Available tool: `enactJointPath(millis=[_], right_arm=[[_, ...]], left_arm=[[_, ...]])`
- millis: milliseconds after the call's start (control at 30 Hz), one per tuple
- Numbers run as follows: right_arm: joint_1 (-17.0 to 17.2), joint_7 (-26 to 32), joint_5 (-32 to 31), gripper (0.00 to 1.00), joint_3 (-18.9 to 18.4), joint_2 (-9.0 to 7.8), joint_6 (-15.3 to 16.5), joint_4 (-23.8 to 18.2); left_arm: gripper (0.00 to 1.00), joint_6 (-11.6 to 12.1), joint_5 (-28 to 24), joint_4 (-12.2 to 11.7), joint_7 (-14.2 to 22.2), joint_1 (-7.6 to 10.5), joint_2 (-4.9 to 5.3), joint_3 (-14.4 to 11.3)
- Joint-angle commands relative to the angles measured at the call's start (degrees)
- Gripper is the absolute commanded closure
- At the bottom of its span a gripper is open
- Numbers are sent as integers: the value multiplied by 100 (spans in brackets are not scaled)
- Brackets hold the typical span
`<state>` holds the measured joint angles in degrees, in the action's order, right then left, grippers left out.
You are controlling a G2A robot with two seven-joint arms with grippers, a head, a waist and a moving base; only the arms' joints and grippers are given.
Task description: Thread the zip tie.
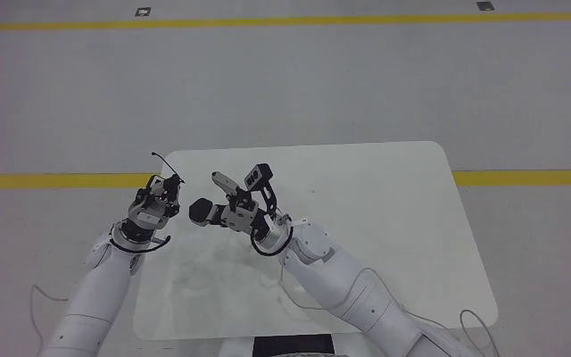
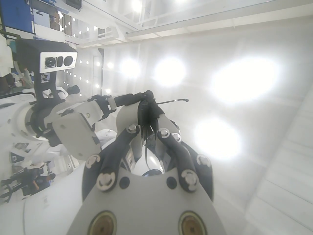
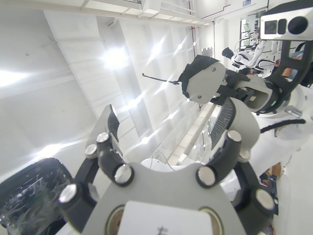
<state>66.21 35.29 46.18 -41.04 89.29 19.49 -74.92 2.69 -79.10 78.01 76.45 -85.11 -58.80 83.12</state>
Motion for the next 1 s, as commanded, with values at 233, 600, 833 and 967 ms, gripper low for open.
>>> enactJointPath(millis=[233,600,833,967], right_arm=[[-2,162,52,66,-9,145,-1,272],[51,167,-215,73,-155,341,-1,447],[125,25,-650,77,-323,447,-1,396],[219,-73,-920,79,-461,503,-1,305]], left_arm=[[100,0,0,0,0,0,0,0],[100,0,0,0,0,0,0,0],[100,-323,-156,149,-256,-59,-30,-15],[100,-457,-176,167,-292,-82,-41,6]])
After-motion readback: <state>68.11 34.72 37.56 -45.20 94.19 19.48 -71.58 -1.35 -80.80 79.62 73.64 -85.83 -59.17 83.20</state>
